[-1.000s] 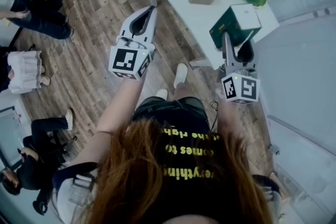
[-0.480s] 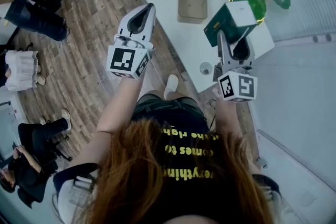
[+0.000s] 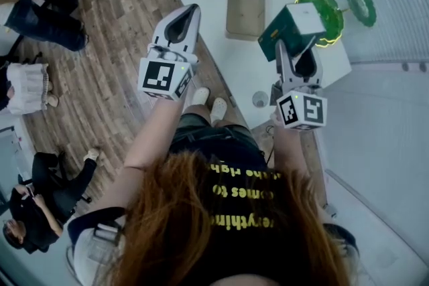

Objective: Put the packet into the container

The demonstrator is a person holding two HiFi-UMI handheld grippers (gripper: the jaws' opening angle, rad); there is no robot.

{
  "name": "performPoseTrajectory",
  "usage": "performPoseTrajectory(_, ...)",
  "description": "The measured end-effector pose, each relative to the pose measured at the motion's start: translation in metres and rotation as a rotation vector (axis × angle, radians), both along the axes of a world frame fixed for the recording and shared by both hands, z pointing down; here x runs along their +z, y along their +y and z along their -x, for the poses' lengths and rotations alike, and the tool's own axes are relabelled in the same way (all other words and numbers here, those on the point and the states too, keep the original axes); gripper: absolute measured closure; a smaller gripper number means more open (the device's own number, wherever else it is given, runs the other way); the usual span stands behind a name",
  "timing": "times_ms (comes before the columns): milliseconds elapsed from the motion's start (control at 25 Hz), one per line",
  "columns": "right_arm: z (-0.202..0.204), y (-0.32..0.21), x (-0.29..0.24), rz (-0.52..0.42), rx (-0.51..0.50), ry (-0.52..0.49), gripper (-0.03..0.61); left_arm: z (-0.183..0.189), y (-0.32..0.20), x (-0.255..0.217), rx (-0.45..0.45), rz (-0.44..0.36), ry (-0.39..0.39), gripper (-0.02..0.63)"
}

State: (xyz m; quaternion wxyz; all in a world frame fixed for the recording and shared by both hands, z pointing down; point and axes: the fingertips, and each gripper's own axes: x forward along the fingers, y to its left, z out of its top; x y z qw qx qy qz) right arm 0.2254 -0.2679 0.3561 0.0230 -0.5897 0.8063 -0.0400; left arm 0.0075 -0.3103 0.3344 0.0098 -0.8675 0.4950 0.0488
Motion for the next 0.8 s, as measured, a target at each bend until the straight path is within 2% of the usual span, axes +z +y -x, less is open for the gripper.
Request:
performPoseTrajectory(320, 0.007, -0.028, -0.003, 0.015, 0.046, 0.011, 0.314, -0.002, -0.033, -0.003, 0.063, -0.008, 0.009, 0.612)
performPoseTrajectory(800, 0.027, -0.073, 0.018, 0.120, 0.043, -0.005, 0.314, 0.009, -0.064, -0.005, 0.087, -0.016, 0.007, 0.612)
